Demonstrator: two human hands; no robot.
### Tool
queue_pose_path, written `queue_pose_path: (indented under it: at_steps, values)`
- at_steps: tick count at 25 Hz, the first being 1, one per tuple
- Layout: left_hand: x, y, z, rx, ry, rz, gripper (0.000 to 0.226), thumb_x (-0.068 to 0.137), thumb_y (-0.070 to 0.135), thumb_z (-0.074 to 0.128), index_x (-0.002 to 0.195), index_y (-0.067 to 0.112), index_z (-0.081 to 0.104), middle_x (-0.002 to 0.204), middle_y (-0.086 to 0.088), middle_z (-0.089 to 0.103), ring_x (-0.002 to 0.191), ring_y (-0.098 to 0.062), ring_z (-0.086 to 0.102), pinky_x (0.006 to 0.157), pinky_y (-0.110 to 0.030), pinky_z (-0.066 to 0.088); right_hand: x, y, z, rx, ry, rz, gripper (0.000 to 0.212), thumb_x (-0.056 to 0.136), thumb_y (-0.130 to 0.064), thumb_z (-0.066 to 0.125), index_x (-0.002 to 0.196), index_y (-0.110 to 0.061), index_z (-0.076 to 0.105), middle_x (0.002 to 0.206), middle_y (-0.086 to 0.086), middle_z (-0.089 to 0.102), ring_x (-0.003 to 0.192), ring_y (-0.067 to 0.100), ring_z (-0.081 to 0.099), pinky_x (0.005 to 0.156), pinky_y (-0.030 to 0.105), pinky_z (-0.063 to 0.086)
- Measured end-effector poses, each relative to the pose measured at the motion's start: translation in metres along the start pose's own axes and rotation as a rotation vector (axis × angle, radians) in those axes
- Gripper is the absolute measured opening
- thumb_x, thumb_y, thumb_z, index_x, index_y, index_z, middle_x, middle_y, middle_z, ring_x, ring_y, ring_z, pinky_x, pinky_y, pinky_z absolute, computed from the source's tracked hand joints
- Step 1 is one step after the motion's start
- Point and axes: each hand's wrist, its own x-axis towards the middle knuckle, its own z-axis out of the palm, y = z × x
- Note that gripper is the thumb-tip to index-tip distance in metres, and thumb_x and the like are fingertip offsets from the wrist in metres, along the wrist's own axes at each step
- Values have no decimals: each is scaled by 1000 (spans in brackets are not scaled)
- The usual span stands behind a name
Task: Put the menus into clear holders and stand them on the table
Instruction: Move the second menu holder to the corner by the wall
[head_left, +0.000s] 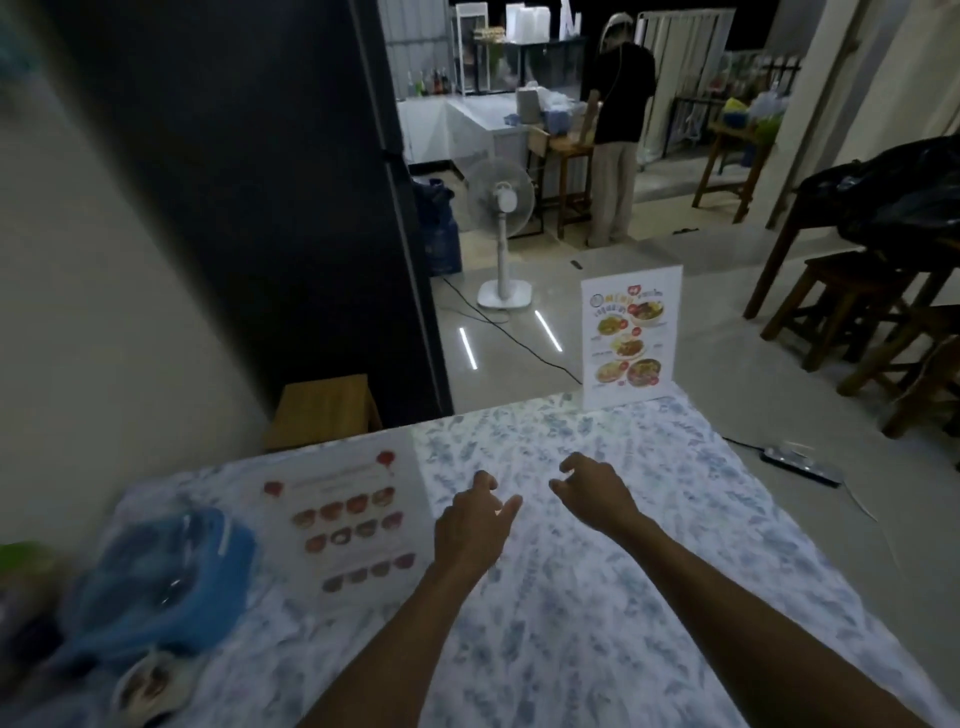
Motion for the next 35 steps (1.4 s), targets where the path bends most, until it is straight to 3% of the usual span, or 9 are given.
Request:
queue_pose_path:
  at_steps: [4, 7, 11, 17, 23, 29, 32, 35]
  values:
    - [-52, -68, -42, 41, 29, -49, 41, 90, 57, 55, 117, 26, 52, 107, 2, 71, 96, -23, 68, 84, -37, 54, -57, -54, 61, 8, -74, -80, 39, 91, -42, 62, 121, -18, 60, 118, 9, 71, 107, 26, 65, 88, 36, 53]
    - [-75, -98, -71, 39, 103, -143, 51, 88, 57, 58, 128, 27, 51, 118, 2, 68, 106, -26, 66, 89, -34, 50, -81, -82, 87, 4, -108, -140, 40, 92, -40, 62, 123, -16, 59, 120, 10, 69, 109, 27, 65, 88, 35, 52]
    - [-98, -137, -99, 13, 115, -143, 55, 88, 64, 53, 130, 30, 46, 120, 5, 68, 104, -22, 67, 85, -36, 53, -97, -106, 105, -22, -138, -193, 41, 92, -39, 61, 125, -14, 58, 121, 9, 70, 108, 26, 66, 86, 36, 53]
    - [-105, -184, -123, 45, 140, -208, 43, 92, 56, 54, 119, 22, 50, 113, 2, 72, 98, -21, 69, 72, -30, 48, -90, -104, 123, -76, -189, -162, 43, 91, -41, 60, 126, -17, 56, 122, 9, 68, 101, 25, 67, 85, 38, 56]
    - [-83, -212, -127, 83, 187, -334, 42, 92, 55, 54, 112, 19, 50, 111, -4, 70, 100, -28, 67, 83, -44, 55, -56, -96, 130, -125, -231, -143, 46, 90, -40, 63, 127, -14, 54, 119, 11, 67, 100, 27, 66, 84, 40, 57]
    - [-49, -214, -122, 17, 213, -413, 49, 88, 47, 67, 118, 13, 51, 116, -7, 67, 104, -29, 66, 84, -43, 53, -26, -96, 144, -146, -320, -259, 48, 87, -32, 70, 128, -13, 54, 116, 8, 72, 95, 23, 69, 71, 31, 56]
    - [-41, -212, -118, 48, 206, -380, 32, 91, 41, 66, 105, 15, 56, 107, -5, 70, 96, -27, 67, 73, -34, 47, -17, -92, 153, -168, -340, -304, 36, 90, -34, 63, 122, -17, 62, 111, 4, 74, 91, 22, 71, 78, 38, 61]
    - [-40, -216, -122, 32, 252, -361, 24, 91, 42, 66, 90, 20, 58, 97, 1, 74, 80, -18, 66, 57, -27, 40, -13, -87, 156, -149, -343, -321, 33, 93, -37, 61, 120, -19, 64, 106, 2, 75, 88, 21, 71, 75, 38, 61]
